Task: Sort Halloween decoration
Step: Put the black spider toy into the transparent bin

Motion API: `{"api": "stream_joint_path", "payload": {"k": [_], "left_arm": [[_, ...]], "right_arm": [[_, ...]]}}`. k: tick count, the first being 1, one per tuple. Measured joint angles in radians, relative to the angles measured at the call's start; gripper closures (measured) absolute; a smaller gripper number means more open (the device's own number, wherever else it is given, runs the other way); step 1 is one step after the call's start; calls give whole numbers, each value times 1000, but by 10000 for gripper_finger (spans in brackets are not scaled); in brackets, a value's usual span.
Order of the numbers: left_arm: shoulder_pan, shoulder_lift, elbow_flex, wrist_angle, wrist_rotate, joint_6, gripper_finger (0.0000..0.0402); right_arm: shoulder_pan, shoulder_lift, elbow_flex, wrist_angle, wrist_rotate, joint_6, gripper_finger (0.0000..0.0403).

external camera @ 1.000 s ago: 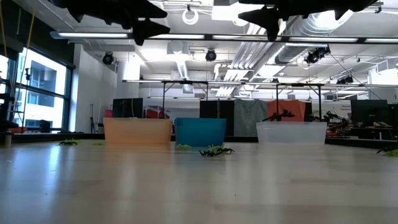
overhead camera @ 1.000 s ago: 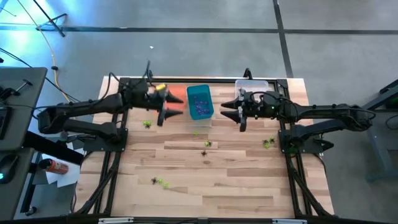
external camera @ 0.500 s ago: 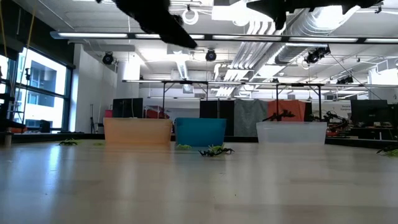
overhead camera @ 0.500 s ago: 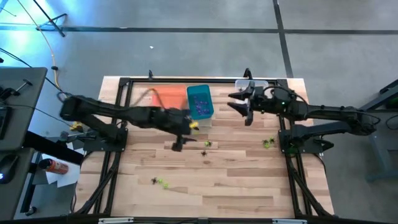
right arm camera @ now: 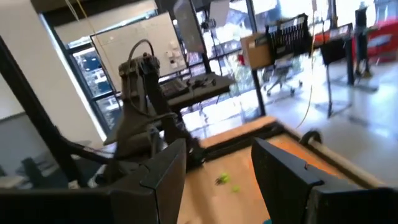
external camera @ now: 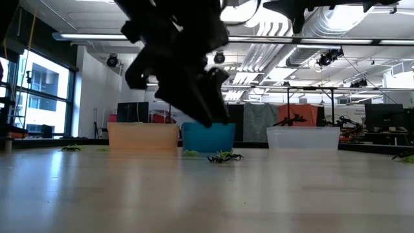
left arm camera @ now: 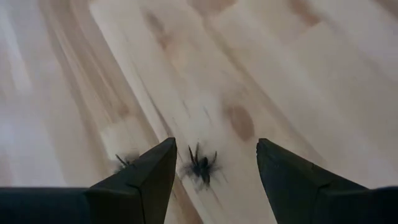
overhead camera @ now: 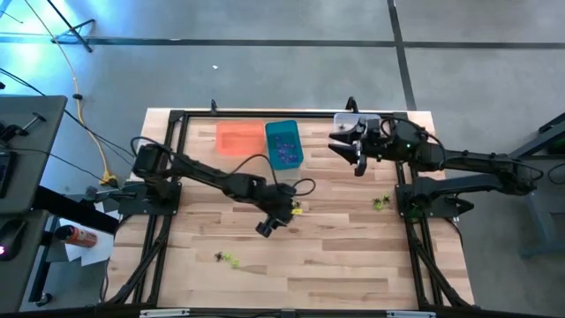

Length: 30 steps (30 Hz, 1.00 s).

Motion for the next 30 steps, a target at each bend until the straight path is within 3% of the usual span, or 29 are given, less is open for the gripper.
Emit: {"api": "stream_joint_path", "payload": {"k": [6, 10, 16, 21, 25, 30], "left_arm": [[14, 72, -1, 22, 19, -10, 195], [14, 104, -1, 39, 15, 95, 195], [31, 143, 1, 92, 25, 115, 195], [47, 156, 3, 98, 49, 122, 199], [62, 159, 2, 96, 68, 129, 233], [83, 160, 2, 84, 66, 131, 324]], "right_arm": [[46, 0, 0, -52, 4, 86, 222], [77, 6, 0, -71, 61, 115, 222], [126, 40, 0, -70, 145, 131, 222], [156, 76, 0, -73, 155, 141, 222], [174, 104, 0, -70, 155, 141, 222], [181, 120, 0, -69, 154, 140, 222]]}}
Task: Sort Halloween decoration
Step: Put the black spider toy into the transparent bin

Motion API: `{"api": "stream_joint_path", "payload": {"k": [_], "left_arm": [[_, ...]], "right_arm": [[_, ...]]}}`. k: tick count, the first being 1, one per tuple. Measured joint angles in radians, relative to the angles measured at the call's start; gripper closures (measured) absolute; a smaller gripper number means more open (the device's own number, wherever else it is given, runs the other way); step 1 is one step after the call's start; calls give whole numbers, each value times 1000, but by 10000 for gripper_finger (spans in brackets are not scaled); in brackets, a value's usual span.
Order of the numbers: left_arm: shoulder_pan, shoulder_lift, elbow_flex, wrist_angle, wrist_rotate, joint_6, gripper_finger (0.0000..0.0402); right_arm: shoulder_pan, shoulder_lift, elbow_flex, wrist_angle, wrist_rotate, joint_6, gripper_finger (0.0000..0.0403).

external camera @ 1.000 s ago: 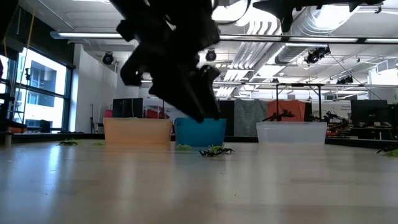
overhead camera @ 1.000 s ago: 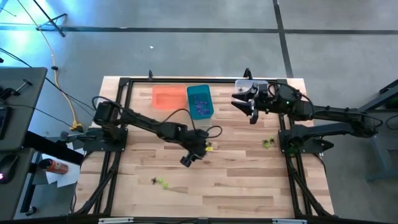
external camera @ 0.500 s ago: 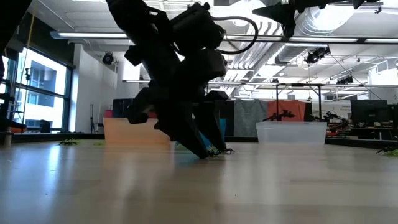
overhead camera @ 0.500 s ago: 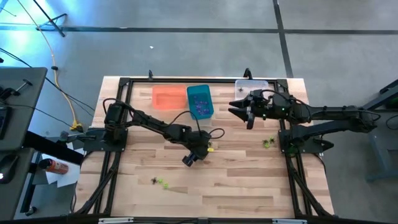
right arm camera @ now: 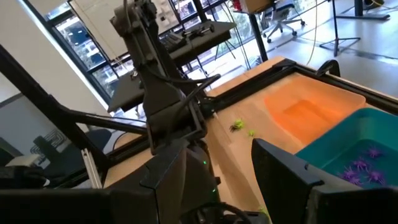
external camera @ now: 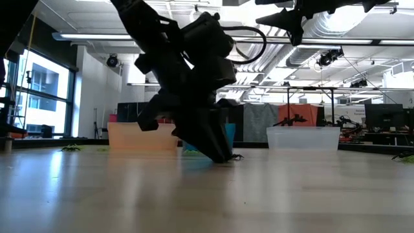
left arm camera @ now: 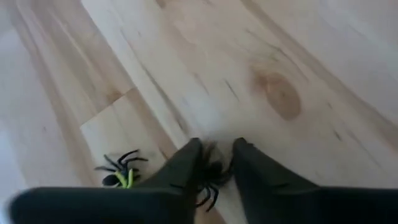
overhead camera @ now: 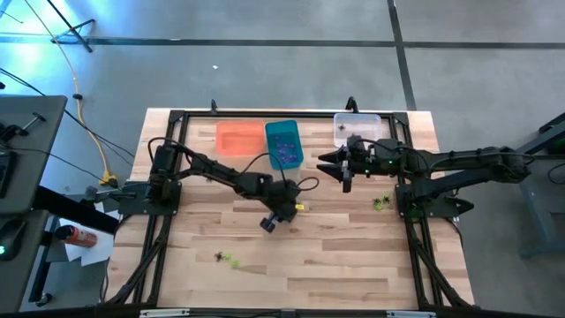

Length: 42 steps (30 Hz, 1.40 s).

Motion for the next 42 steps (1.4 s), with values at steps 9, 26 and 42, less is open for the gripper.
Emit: {"api": "stream_joint_path", "payload": {"k": [9, 26, 42], "left_arm": [[52, -5, -3, -18, 94, -111, 397], [154, -404, -151, 24, 236, -373, 401], [222, -805, -333, 563, 34, -761, 401]], "right_arm": [[0, 0, 0, 0, 0, -8, 222], [-1, -35, -1, 119, 12, -203, 222], [-1, -42, -1, 318, 21, -310, 222]]}}
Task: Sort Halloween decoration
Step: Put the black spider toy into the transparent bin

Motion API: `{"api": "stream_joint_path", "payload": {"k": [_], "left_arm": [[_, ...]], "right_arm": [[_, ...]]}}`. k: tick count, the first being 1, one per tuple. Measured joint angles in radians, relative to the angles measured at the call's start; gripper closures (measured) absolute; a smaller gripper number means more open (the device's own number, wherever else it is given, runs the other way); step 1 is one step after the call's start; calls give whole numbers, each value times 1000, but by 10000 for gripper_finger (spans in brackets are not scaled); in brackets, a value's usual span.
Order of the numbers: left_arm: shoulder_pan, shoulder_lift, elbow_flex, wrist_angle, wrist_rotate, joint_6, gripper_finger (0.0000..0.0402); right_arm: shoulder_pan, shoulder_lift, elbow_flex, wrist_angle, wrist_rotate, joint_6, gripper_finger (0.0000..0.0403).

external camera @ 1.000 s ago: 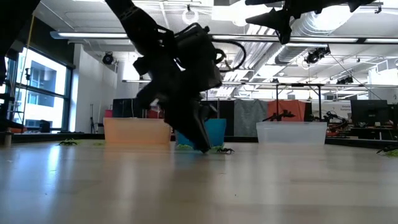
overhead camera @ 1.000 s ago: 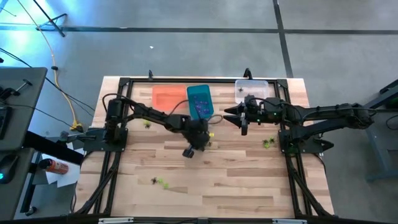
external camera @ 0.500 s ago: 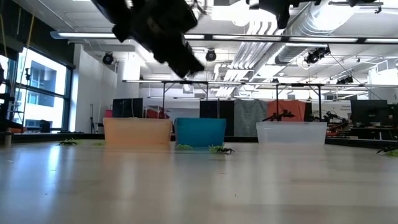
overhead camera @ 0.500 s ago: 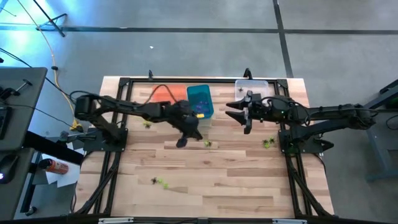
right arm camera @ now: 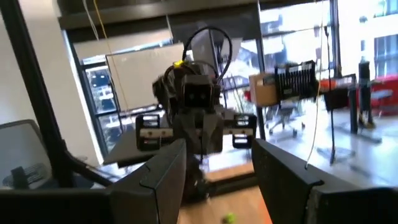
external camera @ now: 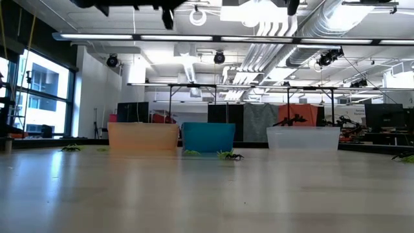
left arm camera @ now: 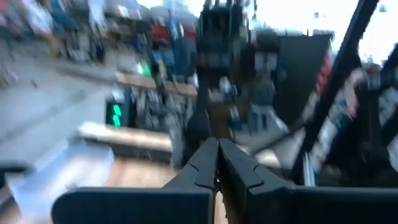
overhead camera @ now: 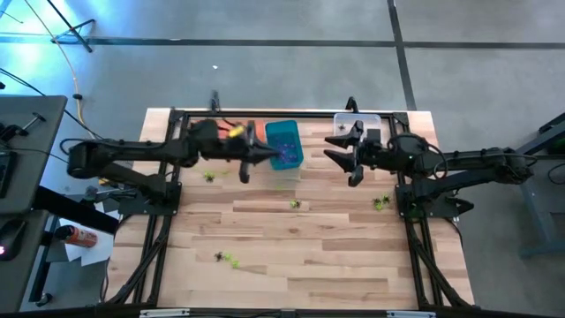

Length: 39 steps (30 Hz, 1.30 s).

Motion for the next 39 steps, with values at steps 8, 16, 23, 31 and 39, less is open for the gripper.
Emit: {"api": "stream_joint_path", "payload": {"k": [8, 16, 23, 31, 39], "left_arm": [[9, -109, 1, 14, -30, 44, 401], [9, -143, 1, -29, -30, 98, 401], [8, -143, 1, -17, -235, 172, 401], [8, -105, 15, 93, -352, 161, 401], [0, -83, 23, 95, -446, 197, 401]], "right_arm": [[0, 14, 25, 15, -2, -73, 222], [1, 126, 146, -142, -38, -110, 222], [1, 279, 272, -143, -18, -115, 222], [1, 527, 500, -213, 218, -210, 222], [1, 645, 651, -232, 295, -246, 222]]}}
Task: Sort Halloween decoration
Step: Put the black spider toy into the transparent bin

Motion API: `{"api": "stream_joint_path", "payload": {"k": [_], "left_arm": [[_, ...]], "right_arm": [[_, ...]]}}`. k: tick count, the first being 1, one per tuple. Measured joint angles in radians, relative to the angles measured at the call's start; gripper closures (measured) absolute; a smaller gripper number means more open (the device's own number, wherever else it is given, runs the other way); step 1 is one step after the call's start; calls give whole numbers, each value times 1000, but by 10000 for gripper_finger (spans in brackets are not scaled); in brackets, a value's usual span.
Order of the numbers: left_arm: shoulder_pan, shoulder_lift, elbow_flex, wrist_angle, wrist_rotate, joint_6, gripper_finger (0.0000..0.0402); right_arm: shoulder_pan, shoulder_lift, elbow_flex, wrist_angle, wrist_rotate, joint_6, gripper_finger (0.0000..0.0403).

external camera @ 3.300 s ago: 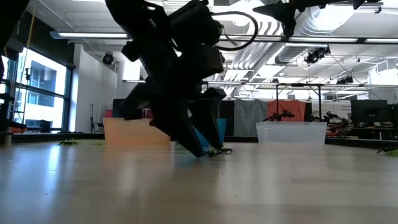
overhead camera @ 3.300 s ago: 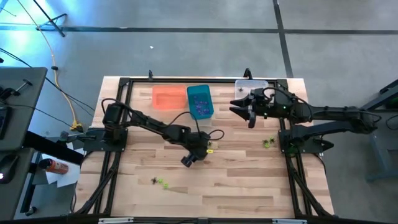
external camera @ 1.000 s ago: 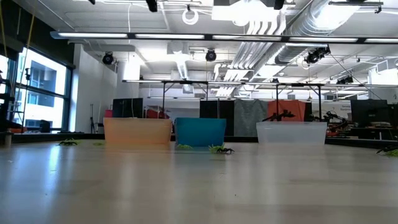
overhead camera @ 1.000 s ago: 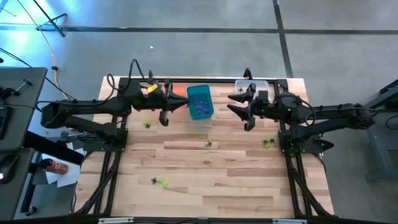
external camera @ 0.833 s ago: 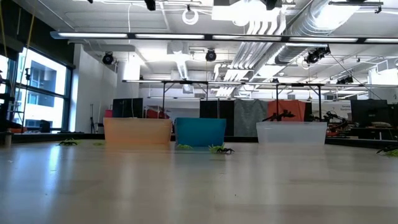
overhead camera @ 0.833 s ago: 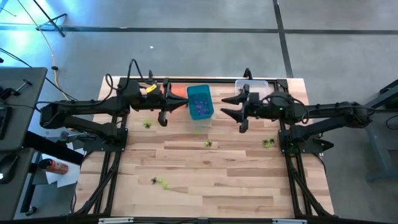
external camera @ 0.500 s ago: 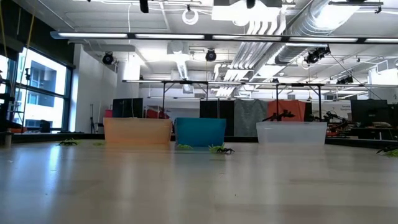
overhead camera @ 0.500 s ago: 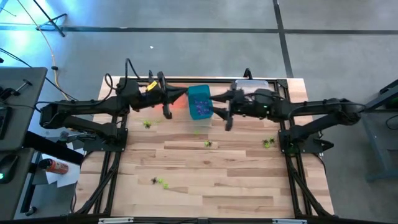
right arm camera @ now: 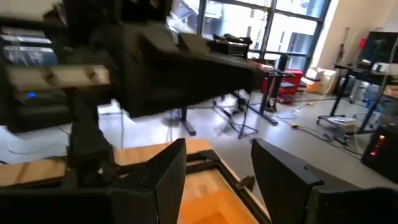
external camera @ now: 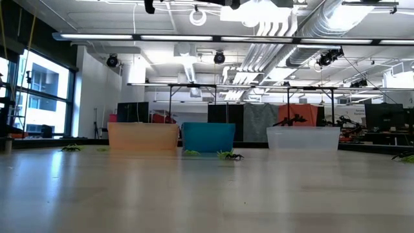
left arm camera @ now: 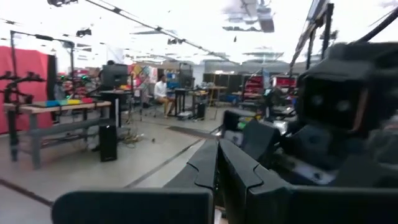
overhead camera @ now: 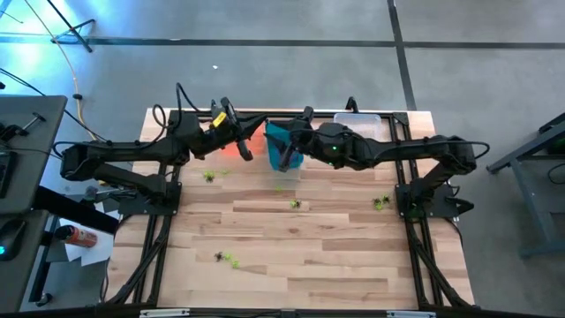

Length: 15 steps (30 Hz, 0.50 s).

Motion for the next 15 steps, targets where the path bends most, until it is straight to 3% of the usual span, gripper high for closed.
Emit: {"api": "stream_joint_path", "payload": {"k": [8, 15], "left_arm": [[1, 8, 0, 8, -11, 5, 401], [1, 47, 0, 60, -8, 7, 401]], "right_arm": [[-9, -2, 7, 30, 98, 3, 222], [-33, -3, 7, 22, -32, 70, 222]]}}
